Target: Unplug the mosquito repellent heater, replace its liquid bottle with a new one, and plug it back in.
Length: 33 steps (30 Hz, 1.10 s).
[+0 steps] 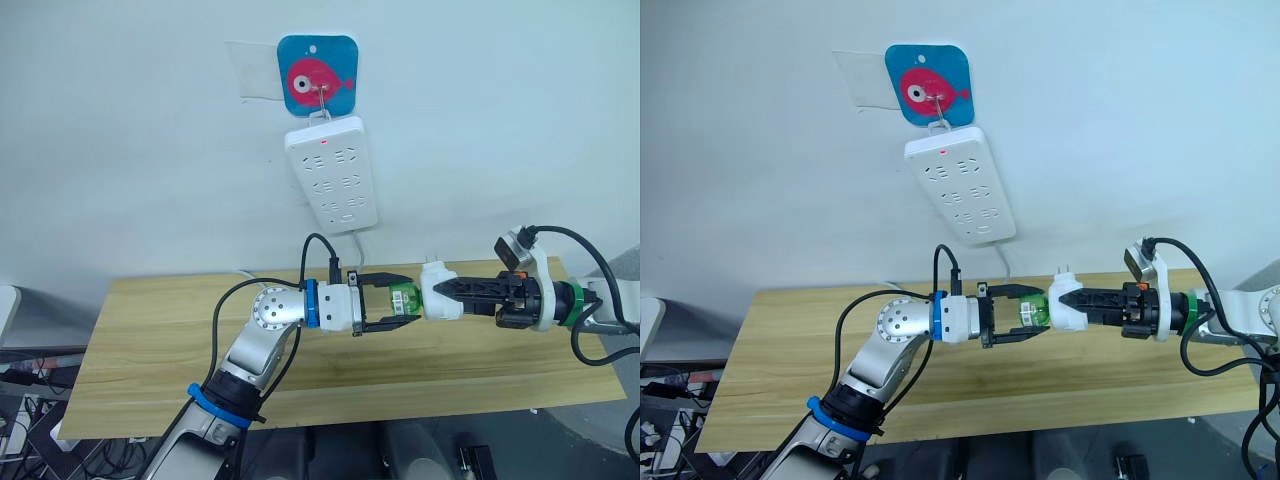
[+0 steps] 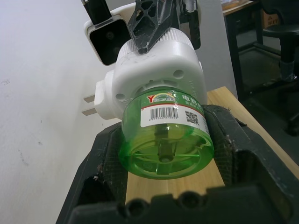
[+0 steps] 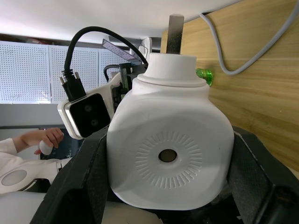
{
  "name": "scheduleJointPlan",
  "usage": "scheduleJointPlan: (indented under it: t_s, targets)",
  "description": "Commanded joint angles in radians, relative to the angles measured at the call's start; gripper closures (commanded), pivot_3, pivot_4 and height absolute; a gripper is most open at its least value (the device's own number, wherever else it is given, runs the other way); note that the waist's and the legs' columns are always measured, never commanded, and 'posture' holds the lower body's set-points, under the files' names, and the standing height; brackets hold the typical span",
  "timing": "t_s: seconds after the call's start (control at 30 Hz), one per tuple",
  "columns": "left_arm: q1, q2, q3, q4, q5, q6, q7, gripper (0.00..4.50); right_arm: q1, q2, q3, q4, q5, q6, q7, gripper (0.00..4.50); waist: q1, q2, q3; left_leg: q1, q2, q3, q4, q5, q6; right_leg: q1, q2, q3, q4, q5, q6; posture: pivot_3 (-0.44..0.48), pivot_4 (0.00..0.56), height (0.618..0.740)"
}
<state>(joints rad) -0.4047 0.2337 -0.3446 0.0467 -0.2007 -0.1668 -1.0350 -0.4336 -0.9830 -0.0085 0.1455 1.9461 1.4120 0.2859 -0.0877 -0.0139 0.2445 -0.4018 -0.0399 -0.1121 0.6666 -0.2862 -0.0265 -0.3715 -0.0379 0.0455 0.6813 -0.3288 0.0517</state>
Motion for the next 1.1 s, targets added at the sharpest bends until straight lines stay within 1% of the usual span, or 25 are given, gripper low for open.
scheduleJointPlan:
  t_s: [0.03, 0.1, 0.13, 0.17, 0.23, 0.27, 0.33, 0.4, 0.43, 0.5, 0.57, 0.63, 0.67, 0.8, 0.9, 1.03, 1.07, 1.1]
  targets:
    - [0.009, -0.010, -0.001, -0.109, -0.123, 0.189, -0.003, 2.18, -0.005, -0.012, -0.010, -0.060, 0.026, 0.006, 0.027, 1.50, 0.000, 0.000, 0.000, 0.000, 0.000, 0.000, 0.000, 0.000, 0.000, 0.000, 0.000, 0.000, 0.000, 0.000, 0.000, -0.145, 0.258, 0.740]
    - [0.007, 0.008, 0.022, -0.182, -0.266, 0.447, 0.012, 2.18, -0.006, -0.017, -0.014, -0.083, 0.010, 0.012, 0.043, 1.50, -0.001, 0.000, 0.000, 0.000, 0.000, 0.000, 0.000, 0.000, 0.000, 0.000, 0.000, 0.000, 0.000, 0.000, 0.000, -0.142, 0.262, 0.740]
    - [0.003, 0.019, 0.032, -0.211, -0.320, 0.549, 0.019, 2.18, -0.007, -0.019, -0.015, -0.093, -0.003, 0.015, 0.053, 1.50, -0.001, 0.000, 0.000, 0.000, 0.000, -0.001, 0.000, 0.000, 0.000, 0.000, 0.000, 0.000, 0.000, 0.000, 0.000, -0.141, 0.264, 0.740]
    - [-0.006, 0.025, 0.052, -0.230, -0.383, 0.674, 0.050, 2.18, -0.006, -0.019, -0.017, -0.101, -0.016, 0.014, 0.058, 1.50, -0.001, 0.000, 0.000, 0.000, 0.000, -0.001, 0.000, 0.000, 0.000, 0.000, 0.000, 0.000, 0.000, 0.000, 0.000, -0.141, 0.264, 0.740]
    - [-0.036, 0.006, 0.127, -0.230, -0.546, 0.948, 0.160, 2.18, -0.009, -0.017, -0.024, -0.127, -0.066, 0.017, 0.092, 1.50, -0.001, 0.000, 0.001, 0.000, 0.000, -0.002, 0.000, 0.000, 0.000, 0.000, 0.000, 0.000, 0.000, 0.000, 0.000, -0.139, 0.267, 0.740]
    - [-0.054, -0.012, 0.175, -0.212, -0.637, 1.084, 0.223, 2.18, -0.009, -0.015, -0.028, -0.145, -0.101, 0.019, 0.115, 1.50, 0.000, -0.001, 0.001, 0.000, 0.000, -0.002, 0.000, 0.000, 0.000, 0.000, 0.000, -0.001, 0.000, 0.000, 0.000, -0.139, 0.269, 0.740]
    - [-0.107, -0.063, 0.311, -0.081, -0.917, 1.379, 0.384, 2.18, -0.017, -0.008, -0.028, -0.144, -0.120, 0.022, 0.136, 1.50, -0.001, -0.001, 0.002, -0.001, 0.000, -0.002, 0.001, 0.000, 0.000, 0.000, 0.000, -0.001, 0.000, 0.000, 0.000, -0.141, 0.271, 0.740]
    - [-0.146, -0.094, 0.407, 0.056, -1.097, 1.553, 0.487, 2.18, -0.023, -0.006, -0.030, -0.143, -0.135, 0.032, 0.164, 1.50, -0.001, -0.003, 0.002, -0.001, 0.000, -0.003, 0.002, 0.000, 0.000, 0.000, 0.001, -0.003, 0.001, 0.000, 0.000, -0.145, 0.273, 0.740]
    - [-0.156, -0.098, 0.426, 0.088, -1.138, 1.605, 0.504, 2.18, -0.026, -0.006, -0.031, -0.141, -0.139, 0.037, 0.177, 1.50, -0.002, -0.003, 0.003, -0.001, 0.000, -0.004, 0.003, 0.000, 0.000, 0.000, 0.002, -0.003, 0.001, 0.000, 0.000, -0.145, 0.273, 0.740]
    - [-0.169, -0.113, 0.455, 0.128, -1.199, 1.663, 0.569, 2.18, -0.028, -0.008, -0.032, -0.139, -0.148, 0.042, 0.193, 1.50, -0.005, -0.004, 0.003, -0.001, 0.000, -0.003, 0.002, 0.000, 0.000, 0.000, 0.002, -0.002, 0.001, 0.000, 0.000, -0.146, 0.273, 0.740]
    - [-0.175, -0.132, 0.469, 0.137, -1.226, 1.682, 0.624, 2.18, -0.026, -0.012, -0.033, -0.135, -0.144, 0.046, 0.201, 1.50, -0.004, -0.004, 0.003, -0.001, 0.000, -0.001, 0.002, 0.000, 0.000, -0.001, 0.002, -0.001, 0.000, 0.000, 0.000, -0.147, 0.273, 0.740]
    - [-0.176, -0.146, 0.479, 0.130, -1.243, 1.685, 0.664, 1.43, -0.025, -0.016, -0.033, -0.133, -0.137, 0.051, 0.206, 1.50, -0.002, -0.006, 0.004, -0.001, 0.000, -0.001, 0.002, 0.000, 0.000, -0.001, 0.001, -0.001, 0.000, 0.000, 0.000, -0.147, 0.273, 0.740]
    - [-0.177, -0.151, 0.483, 0.123, -1.248, 1.680, 0.679, 1.26, -0.023, -0.017, -0.034, -0.128, -0.133, 0.051, 0.206, 1.50, 0.000, -0.006, 0.004, -0.001, 0.000, -0.001, 0.003, 0.000, 0.000, 0.000, 0.001, -0.001, 0.000, 0.000, 0.000, -0.147, 0.273, 0.740]
    - [-0.179, -0.154, 0.504, 0.087, -1.272, 1.660, 0.736, 0.01, -0.023, -0.020, -0.038, -0.113, -0.133, 0.058, 0.213, 1.50, 0.003, -0.006, 0.004, -0.001, 0.000, -0.001, 0.006, 0.000, 0.000, 0.000, 0.001, -0.001, 0.001, 0.000, 0.001, -0.138, 0.271, 0.740]
    - [-0.163, -0.101, 0.471, -0.028, -1.218, 1.642, 0.699, 0.01, -0.021, -0.020, -0.041, -0.096, -0.134, 0.059, 0.212, 1.50, 0.001, -0.007, 0.005, -0.002, 0.000, -0.001, 0.007, 0.000, 0.000, 0.000, 0.001, 0.000, 0.001, 0.001, 0.001, -0.135, 0.270, 0.740]
    - [-0.155, -0.025, 0.437, -0.190, -1.141, 1.558, 0.630, 0.01, -0.017, -0.023, -0.053, -0.062, -0.160, 0.067, 0.223, 1.50, 0.003, -0.007, 0.005, -0.002, 0.000, 0.000, 0.007, 0.001, -0.002, 0.000, 0.001, 0.000, 0.001, 0.001, 0.001, -0.129, 0.272, 0.740]
    - [-0.150, -0.002, 0.424, -0.235, -1.115, 1.529, 0.600, 0.01, -0.016, -0.023, -0.055, -0.052, -0.162, 0.067, 0.221, 1.50, 0.004, -0.007, 0.005, -0.002, 0.000, 0.000, 0.007, 0.001, -0.002, 0.000, 0.001, 0.000, 0.001, 0.001, 0.001, -0.129, 0.272, 0.740]
    - [-0.128, 0.072, 0.369, -0.341, -1.020, 1.439, 0.508, 0.01, -0.017, -0.023, -0.059, -0.032, -0.165, 0.068, 0.220, 1.50, 0.004, -0.007, 0.005, -0.002, -0.001, 0.000, 0.007, 0.001, -0.002, 0.000, 0.001, 0.000, 0.001, 0.001, 0.001, -0.122, 0.271, 0.740]
